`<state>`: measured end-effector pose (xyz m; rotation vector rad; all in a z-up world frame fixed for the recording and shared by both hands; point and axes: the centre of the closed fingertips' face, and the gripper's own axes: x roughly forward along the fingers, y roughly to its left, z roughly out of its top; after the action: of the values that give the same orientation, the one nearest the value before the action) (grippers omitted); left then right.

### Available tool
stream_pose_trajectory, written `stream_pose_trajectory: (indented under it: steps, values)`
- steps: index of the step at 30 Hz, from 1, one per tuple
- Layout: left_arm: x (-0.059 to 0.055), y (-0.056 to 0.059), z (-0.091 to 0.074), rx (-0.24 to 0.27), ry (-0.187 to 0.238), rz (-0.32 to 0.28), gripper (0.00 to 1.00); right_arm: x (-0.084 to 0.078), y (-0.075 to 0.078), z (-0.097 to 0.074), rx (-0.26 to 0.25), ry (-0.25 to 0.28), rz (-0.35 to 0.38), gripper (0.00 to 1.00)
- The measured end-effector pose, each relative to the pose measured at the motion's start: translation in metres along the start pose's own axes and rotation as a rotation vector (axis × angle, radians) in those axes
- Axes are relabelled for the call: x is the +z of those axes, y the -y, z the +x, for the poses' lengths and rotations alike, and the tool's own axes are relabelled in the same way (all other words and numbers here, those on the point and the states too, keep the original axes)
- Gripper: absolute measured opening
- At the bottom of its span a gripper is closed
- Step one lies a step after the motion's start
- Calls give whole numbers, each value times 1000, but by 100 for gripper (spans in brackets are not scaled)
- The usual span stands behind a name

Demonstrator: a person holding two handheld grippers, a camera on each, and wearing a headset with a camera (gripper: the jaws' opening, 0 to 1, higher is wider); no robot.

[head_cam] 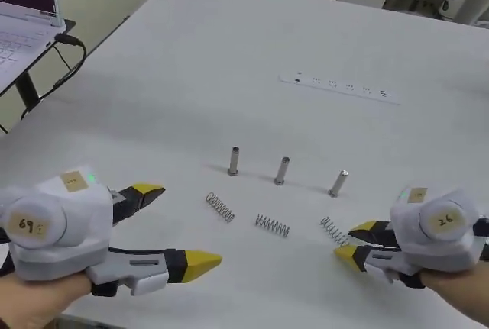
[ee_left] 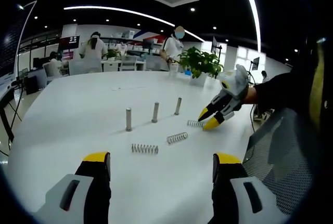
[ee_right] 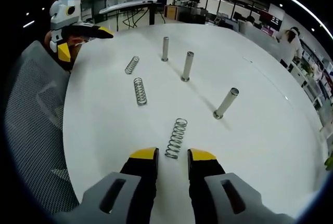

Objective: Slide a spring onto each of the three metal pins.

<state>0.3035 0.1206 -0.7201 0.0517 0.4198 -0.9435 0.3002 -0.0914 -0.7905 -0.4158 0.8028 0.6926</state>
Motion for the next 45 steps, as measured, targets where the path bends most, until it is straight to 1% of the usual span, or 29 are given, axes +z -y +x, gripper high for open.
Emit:
stream_pose_trajectory:
  steps: [4, 6, 12, 15, 23, 27, 33, 39, 45]
  values:
    - [0, 0, 0, 0, 2, -3, 77, -1, 2, 1, 0, -4, 7, 20]
    - [0, -1, -1, 1, 0, -3, 77, -2, 2, 3, -3, -6, 3, 17]
    - [-1, -1, 0, -1, -1, -7, 75, -2, 2, 3, 0, -6, 7, 15]
    - [-1, 0, 0, -4, -3, -5, 75, -3, 2, 3, 1, -4, 0, 11]
    - [-1, 1, 0, -8, -6, -1, 74, -5, 3, 1, -6, -12, -23, 8]
    - [-1, 2, -1, -9, -8, 1, 73, -5, 3, 0, -5, -13, -32, 8]
    - [0, 4, -1, -14, -7, 7, 73, 0, 3, -3, -7, -2, -44, 8]
    - [2, 6, 1, -22, -6, 17, 72, 4, 2, -7, -5, 10, -39, 8]
    - [4, 9, 2, -34, -4, 26, 72, 14, -5, -13, 9, 21, -66, 8]
